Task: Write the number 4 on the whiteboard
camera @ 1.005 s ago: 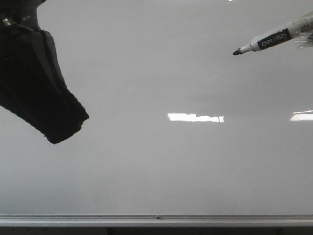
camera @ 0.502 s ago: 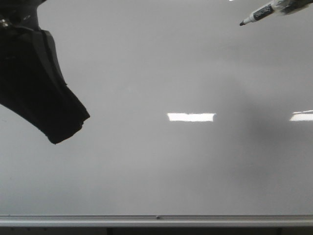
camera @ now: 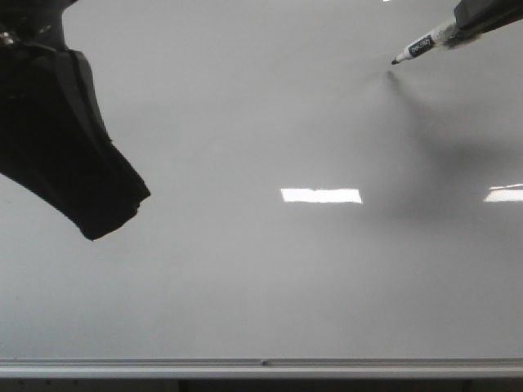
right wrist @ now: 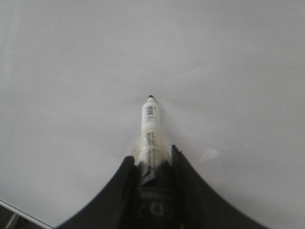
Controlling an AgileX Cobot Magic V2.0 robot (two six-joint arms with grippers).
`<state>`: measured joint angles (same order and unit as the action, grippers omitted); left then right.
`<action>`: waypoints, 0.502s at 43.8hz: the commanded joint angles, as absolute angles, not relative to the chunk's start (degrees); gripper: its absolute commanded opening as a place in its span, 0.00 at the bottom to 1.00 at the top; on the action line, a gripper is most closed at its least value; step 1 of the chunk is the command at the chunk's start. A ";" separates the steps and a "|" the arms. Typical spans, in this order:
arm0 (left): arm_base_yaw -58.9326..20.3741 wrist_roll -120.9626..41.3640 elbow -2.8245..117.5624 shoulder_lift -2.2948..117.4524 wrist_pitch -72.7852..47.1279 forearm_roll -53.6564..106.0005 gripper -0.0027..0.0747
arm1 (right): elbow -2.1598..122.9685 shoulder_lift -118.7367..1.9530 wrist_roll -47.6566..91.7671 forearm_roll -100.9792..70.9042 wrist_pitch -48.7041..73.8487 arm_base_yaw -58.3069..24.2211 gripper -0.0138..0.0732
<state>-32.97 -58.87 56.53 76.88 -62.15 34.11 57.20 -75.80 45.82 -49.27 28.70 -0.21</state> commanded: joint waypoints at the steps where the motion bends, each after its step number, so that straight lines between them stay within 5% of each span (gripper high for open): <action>1: -33.41 -58.76 58.24 75.29 -61.51 36.83 0.01 | 59.26 -74.95 46.12 -50.22 26.19 0.24 0.09; 22: -33.41 -58.76 58.24 75.29 -61.39 36.83 0.01 | 59.08 -80.65 46.12 -47.31 31.72 -1.96 0.09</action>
